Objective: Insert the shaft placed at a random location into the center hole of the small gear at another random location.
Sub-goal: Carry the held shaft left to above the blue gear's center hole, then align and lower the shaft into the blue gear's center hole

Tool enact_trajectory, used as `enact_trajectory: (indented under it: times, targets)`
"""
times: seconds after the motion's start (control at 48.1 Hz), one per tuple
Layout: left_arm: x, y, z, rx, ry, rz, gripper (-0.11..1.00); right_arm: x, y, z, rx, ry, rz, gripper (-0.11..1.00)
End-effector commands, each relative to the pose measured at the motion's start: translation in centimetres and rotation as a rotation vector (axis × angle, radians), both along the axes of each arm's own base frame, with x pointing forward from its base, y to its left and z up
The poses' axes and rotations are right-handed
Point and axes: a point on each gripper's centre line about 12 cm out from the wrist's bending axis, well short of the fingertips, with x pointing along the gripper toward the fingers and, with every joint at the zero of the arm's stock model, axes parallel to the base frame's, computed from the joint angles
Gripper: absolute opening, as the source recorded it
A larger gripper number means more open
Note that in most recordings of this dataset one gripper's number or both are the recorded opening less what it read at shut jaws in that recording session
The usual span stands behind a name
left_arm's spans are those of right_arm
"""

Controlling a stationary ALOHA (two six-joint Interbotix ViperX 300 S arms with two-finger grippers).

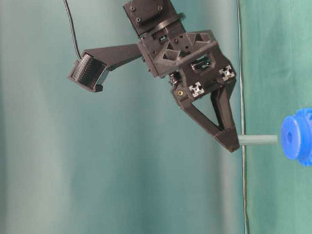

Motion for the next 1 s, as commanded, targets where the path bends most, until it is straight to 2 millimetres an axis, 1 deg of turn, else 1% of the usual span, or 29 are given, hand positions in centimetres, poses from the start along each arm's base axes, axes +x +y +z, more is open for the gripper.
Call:
enact_trajectory:
  times: [0.0,0.52,0.81,0.873,0.977]
  targets:
    - [0.3,0.0,0.8,0.005,-0.017,-0.001,0.0,0.3,0.0,0.9,-0.018,-0.027,0.008,0.12]
    - [0.3,0.0,0.8,0.005,-0.017,-0.001,0.0,0.8,-0.1,-0.9,-0.022,-0.005,0.009,0.12]
    - [0.3,0.0,0.8,0.005,-0.017,-0.001,0.0,0.7,-0.1,-0.7,-0.023,-0.01,0.008,0.12]
    - [0.3,0.0,0.8,0.003,-0.017,-0.001,0.0,0.7,-0.1,-0.5,-0.025,-0.014,0.007,0.12]
    - [0.3,0.0,0.8,0.003,-0.017,-0.001,0.0,0.7,-0.2,0.5,-0.034,-0.033,0.009,0.12]
